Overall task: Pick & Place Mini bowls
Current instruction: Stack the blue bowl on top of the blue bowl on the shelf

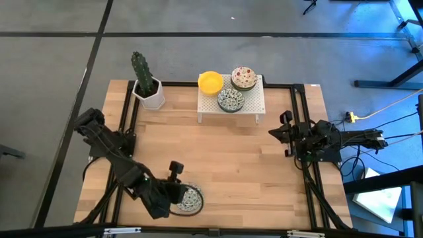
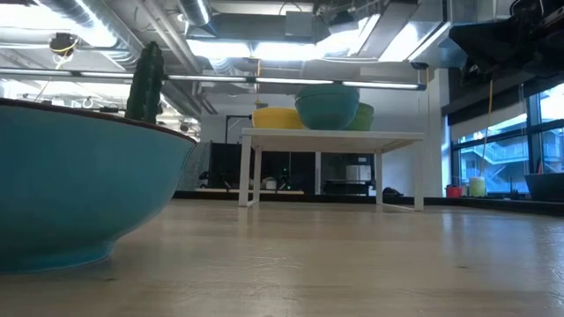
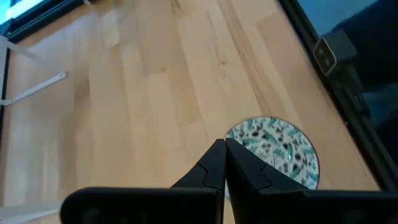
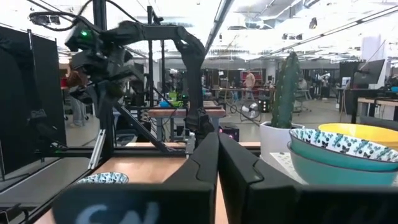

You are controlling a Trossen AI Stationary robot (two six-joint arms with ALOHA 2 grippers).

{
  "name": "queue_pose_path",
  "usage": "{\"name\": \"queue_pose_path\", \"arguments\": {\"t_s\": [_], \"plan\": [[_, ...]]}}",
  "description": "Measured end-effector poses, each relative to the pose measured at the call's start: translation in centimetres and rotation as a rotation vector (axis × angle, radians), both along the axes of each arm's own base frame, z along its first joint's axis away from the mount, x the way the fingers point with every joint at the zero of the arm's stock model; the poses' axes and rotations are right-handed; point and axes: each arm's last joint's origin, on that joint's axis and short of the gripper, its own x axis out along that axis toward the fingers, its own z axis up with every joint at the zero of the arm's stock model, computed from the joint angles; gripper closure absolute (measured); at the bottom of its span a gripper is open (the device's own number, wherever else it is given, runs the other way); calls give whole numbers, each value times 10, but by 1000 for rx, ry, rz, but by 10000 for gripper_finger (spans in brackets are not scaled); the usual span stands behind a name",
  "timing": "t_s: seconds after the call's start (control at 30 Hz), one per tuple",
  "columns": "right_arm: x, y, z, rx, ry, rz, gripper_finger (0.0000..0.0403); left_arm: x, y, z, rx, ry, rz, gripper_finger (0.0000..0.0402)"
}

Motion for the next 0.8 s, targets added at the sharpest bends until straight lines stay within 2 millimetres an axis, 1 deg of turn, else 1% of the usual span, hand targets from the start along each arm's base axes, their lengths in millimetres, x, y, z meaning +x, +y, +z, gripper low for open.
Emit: {"name": "queue_pose_path", "arguments": {"t_s": [0.1, 0.23, 0.37, 0.43, 0.53, 0.6, 0.7, 0.8], "plan": [[0, 0, 0, 0, -3, 0, 391, 1, -8, 7, 37, 39, -14, 398], [-1, 0, 3, -1, -33, -1, 391, 5, -11, 18, 51, 60, 3, 398], [-2, 0, 6, -8, -61, -3, 391, 8, -13, 25, -26, 80, 26, 398], [-2, 0, 6, -49, -65, -14, 391, 8, -13, 25, -58, 101, 46, 398], [-2, 0, 6, -84, -62, -25, 391, 8, -14, 21, -128, 167, 78, 396], [-1, 0, 5, -84, -52, -24, 391, 9, -16, 14, -165, 231, 97, 389], [-1, 0, 4, -57, -39, -15, 391, 16, -20, 1, -218, 321, 137, 366], [0, 0, 1, -11, -15, 6, 391, 26, -23, -16, -230, 375, 180, 333]]}}
